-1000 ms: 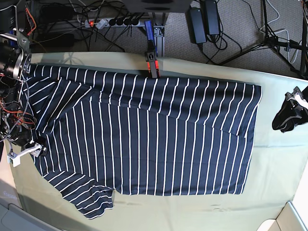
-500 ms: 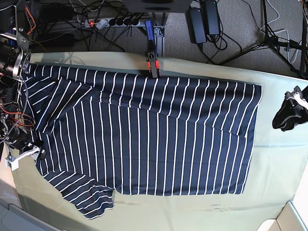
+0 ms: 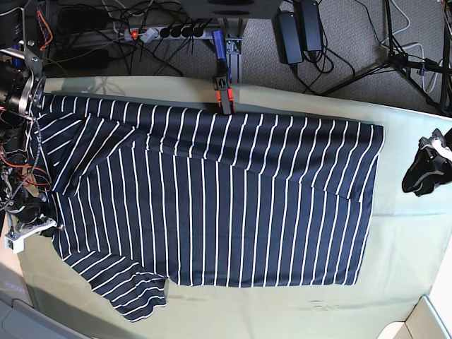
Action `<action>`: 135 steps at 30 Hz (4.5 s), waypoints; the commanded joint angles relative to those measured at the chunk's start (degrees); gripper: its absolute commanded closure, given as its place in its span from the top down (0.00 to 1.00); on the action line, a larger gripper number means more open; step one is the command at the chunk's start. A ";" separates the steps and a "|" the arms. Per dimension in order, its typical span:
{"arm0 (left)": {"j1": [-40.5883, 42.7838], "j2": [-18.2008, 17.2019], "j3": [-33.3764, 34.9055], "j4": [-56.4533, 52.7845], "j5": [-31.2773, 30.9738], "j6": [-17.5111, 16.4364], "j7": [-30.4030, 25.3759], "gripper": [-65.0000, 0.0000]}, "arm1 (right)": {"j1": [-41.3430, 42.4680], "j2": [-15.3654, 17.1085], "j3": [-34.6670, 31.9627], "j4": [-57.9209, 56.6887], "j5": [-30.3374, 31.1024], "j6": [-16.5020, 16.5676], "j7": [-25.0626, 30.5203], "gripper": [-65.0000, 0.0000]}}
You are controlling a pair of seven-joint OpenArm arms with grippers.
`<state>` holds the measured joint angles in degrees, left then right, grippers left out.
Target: Fold the T-shirt properly
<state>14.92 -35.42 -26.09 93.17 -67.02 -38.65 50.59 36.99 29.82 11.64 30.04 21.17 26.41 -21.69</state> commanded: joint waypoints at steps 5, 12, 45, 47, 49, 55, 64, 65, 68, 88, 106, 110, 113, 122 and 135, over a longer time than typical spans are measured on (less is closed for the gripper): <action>-1.84 -1.57 0.52 -3.65 3.93 -1.35 -5.79 0.49 | 1.27 1.27 0.11 1.05 -1.49 -0.24 1.29 0.00; -15.26 -1.60 10.27 -21.05 4.63 -1.35 -5.86 0.49 | 1.22 1.27 0.11 1.05 -1.46 -0.24 1.11 0.00; -52.98 8.11 28.65 -65.92 20.92 -1.35 -18.16 0.49 | 1.22 1.27 0.11 1.05 -1.22 -0.24 -2.54 0.00; -53.00 8.66 28.65 -65.92 23.04 -1.35 -19.63 0.49 | 1.22 1.25 0.11 1.05 -1.22 -0.24 -2.58 0.00; -53.00 8.85 28.65 -65.92 24.70 -0.22 -20.87 0.49 | 1.22 1.27 0.11 1.05 -1.25 -0.24 -2.62 0.00; -53.00 8.59 28.65 -65.92 26.25 0.33 -21.29 0.49 | 1.22 1.27 0.11 1.05 -1.22 -0.24 -2.69 0.00; -53.00 8.44 28.65 -65.92 27.52 4.96 -21.33 0.49 | 1.22 1.27 0.11 1.05 -1.22 -0.24 -2.82 0.00; -52.98 8.46 28.65 -65.92 27.50 4.94 -21.22 0.49 | 1.22 1.27 0.11 1.05 -1.22 -0.24 -2.82 0.00; -52.83 8.46 28.65 -65.92 27.50 4.85 -21.22 0.49 | 1.22 1.25 0.11 1.05 -1.20 -0.24 -2.82 0.00; -51.89 9.07 28.65 -65.92 27.50 4.87 -21.29 0.49 | 1.22 1.25 0.11 1.05 -0.55 -0.24 -2.75 0.00; -51.43 10.56 28.65 -65.92 29.18 5.03 -21.20 0.49 | 1.22 1.25 0.11 1.05 0.92 -0.24 -2.75 0.00; -51.39 12.22 28.65 -65.92 29.18 5.05 -21.24 0.49 | 1.22 1.27 0.11 1.05 0.90 -0.24 -2.78 0.00; -51.39 12.87 28.65 -65.92 29.20 5.05 -21.24 0.49 | 1.22 1.27 0.11 1.05 0.90 -0.24 -2.78 0.00; -51.43 12.61 28.65 -65.92 29.16 5.07 -22.69 0.48 | 1.22 1.27 0.11 1.05 0.92 -0.24 -2.75 0.00; -51.76 12.35 28.63 -65.90 27.85 5.03 -23.32 0.11 | 1.22 1.27 0.11 1.05 0.90 -0.24 -2.75 0.00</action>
<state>-34.94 -22.37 2.61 26.61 -38.41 -33.89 27.86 36.51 29.82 11.60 30.06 21.37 26.41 -25.34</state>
